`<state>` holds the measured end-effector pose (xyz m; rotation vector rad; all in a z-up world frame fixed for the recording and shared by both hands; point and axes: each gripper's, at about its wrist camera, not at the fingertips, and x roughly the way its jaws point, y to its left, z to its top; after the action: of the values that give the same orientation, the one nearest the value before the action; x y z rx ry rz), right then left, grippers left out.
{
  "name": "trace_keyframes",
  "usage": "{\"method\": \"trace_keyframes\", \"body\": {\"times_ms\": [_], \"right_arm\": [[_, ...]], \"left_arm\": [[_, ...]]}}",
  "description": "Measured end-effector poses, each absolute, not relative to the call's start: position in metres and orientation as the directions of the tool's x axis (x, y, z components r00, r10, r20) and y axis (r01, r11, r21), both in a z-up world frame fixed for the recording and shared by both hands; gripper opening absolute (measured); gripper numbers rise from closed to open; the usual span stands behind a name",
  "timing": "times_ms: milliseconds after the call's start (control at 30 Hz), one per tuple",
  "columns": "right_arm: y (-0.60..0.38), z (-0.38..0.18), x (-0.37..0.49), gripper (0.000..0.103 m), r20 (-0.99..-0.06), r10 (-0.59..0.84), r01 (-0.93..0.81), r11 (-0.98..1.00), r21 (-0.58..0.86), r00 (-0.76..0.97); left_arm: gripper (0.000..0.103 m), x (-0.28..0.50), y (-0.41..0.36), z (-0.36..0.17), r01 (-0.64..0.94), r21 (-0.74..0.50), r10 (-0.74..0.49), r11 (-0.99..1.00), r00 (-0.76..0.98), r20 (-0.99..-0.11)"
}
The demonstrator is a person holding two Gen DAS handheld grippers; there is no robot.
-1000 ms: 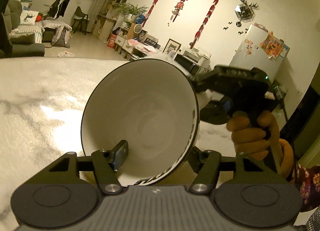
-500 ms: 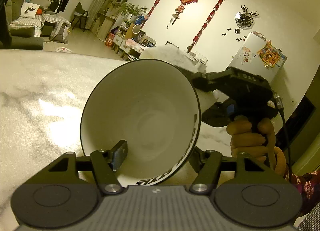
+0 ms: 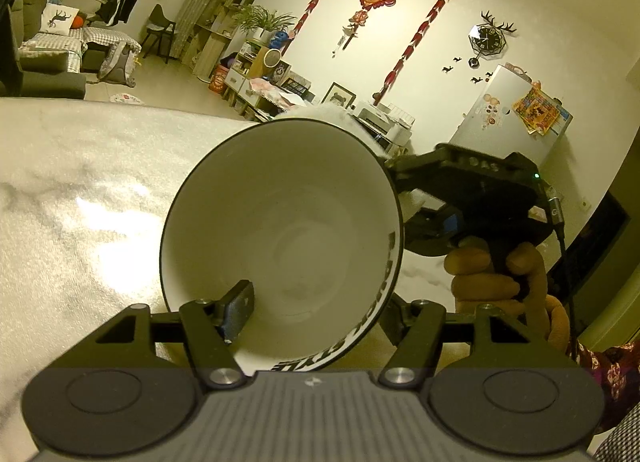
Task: Clean bowl
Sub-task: 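Wipe the sponge along the bowl's rim and outer wall with the right tool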
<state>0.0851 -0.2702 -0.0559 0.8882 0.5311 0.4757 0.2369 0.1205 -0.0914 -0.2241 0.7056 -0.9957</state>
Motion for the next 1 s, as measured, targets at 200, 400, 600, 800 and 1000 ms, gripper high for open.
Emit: {"method": "trace_keyframes", "body": {"times_ms": [200, 400, 600, 800, 1000], "right_arm": [[-0.269, -0.056, 0.087, 0.019, -0.245, 0.586, -0.163, 0.556, 0.815, 0.772], [-0.266, -0.048, 0.081, 0.019, -0.188, 0.603, -0.242, 0.559, 0.793, 0.776], [-0.266, -0.043, 0.078, 0.019, -0.116, 0.641, -0.311, 0.514, 0.799, 0.759], [-0.263, -0.038, 0.075, 0.019, -0.103, 0.657, -0.347, 0.516, 0.783, 0.747], [-0.262, -0.037, 0.076, 0.019, -0.084, 0.680, -0.371, 0.494, 0.786, 0.728]], "left_arm": [[0.067, 0.237, 0.120, -0.092, 0.692, -0.482, -0.832, 0.538, 0.341, -0.438], [0.067, 0.239, 0.122, -0.093, 0.687, -0.494, -0.836, 0.533, 0.337, -0.433], [0.067, 0.240, 0.122, -0.093, 0.686, -0.496, -0.837, 0.532, 0.337, -0.432], [0.068, 0.238, 0.117, -0.092, 0.685, -0.499, -0.838, 0.531, 0.336, -0.430], [0.068, 0.239, 0.117, -0.093, 0.683, -0.502, -0.839, 0.530, 0.335, -0.428]]}}
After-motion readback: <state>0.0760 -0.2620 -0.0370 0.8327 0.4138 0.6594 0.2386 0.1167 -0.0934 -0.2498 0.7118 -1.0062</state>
